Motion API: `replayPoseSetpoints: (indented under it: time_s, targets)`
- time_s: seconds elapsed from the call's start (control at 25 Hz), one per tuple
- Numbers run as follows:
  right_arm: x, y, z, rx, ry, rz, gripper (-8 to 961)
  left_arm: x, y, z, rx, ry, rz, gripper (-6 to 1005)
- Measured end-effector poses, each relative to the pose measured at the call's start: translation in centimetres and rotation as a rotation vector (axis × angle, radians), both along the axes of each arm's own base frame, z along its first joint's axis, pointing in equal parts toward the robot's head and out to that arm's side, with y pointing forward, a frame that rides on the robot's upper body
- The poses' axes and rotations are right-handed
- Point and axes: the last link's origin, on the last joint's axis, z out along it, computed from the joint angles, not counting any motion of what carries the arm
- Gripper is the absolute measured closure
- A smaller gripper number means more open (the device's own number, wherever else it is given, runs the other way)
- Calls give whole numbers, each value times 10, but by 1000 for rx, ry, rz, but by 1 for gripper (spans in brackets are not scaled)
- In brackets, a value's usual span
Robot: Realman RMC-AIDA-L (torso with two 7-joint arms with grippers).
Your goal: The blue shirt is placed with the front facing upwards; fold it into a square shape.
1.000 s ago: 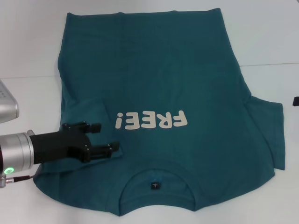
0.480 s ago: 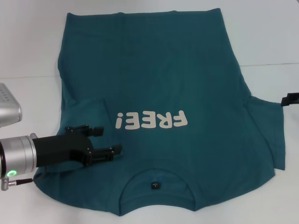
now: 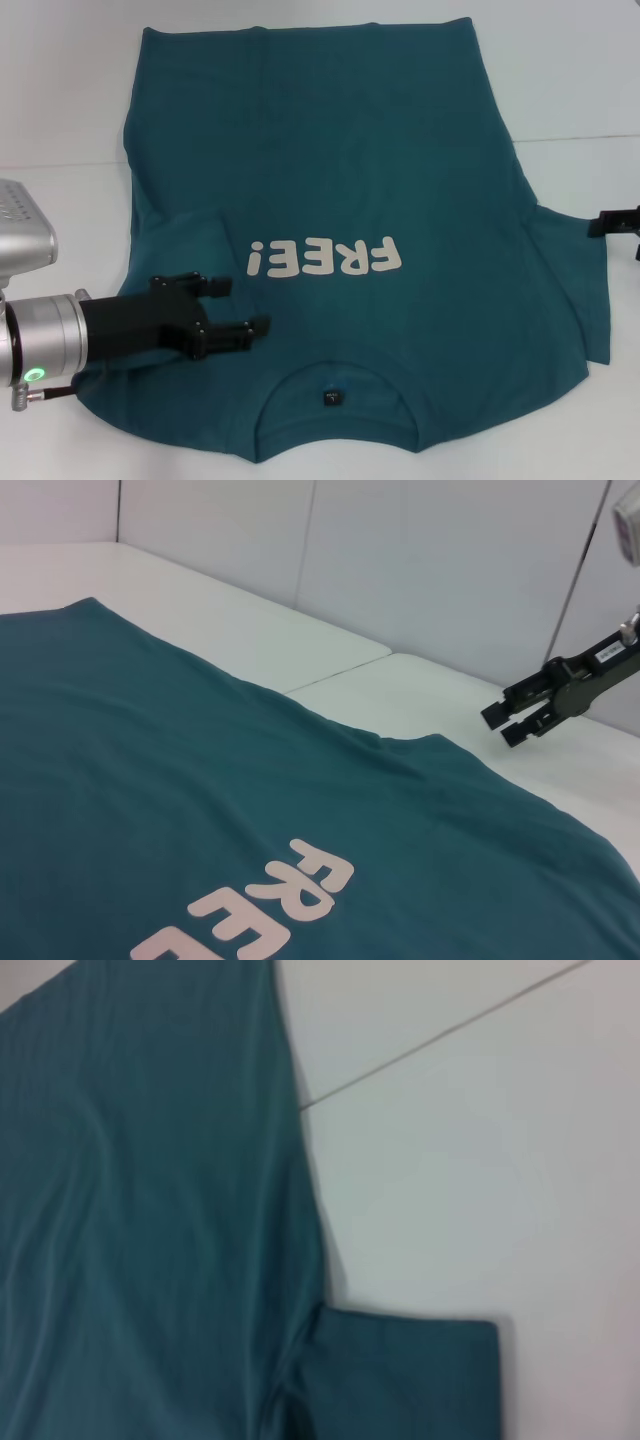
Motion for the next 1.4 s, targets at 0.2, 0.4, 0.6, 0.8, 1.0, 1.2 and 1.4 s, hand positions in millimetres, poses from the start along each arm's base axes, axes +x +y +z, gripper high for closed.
replayPoseSetpoints:
  time_s: [0.2,0.4,0.6,0.8,1.0,1.2,1.4]
  targets:
    - [-1,2,-4,10,-5,5,37,2,1,-1,-1,-2,-7,184]
    - [0,2,-7,19,-9,0,37,2,1,-1,-2,-3,-5,184]
    - [1,4,-11,22,-16,1,36,1,0,-4,-11,-6,0,184]
    - [-1,6,-15,32,-13,2,35,1,0,-5,-14,-5,-2,184]
    - [-1,7,-21,41,2,-3,34,1,0,-6,-14,-4,-5,183]
    - [-1,8,-22,44,-5,-1,34,1,0,-6,-14,-4,-7,183]
    - [-1,9,-28,43,-8,-2,33,0,-1,-8,-17,-4,-8,183]
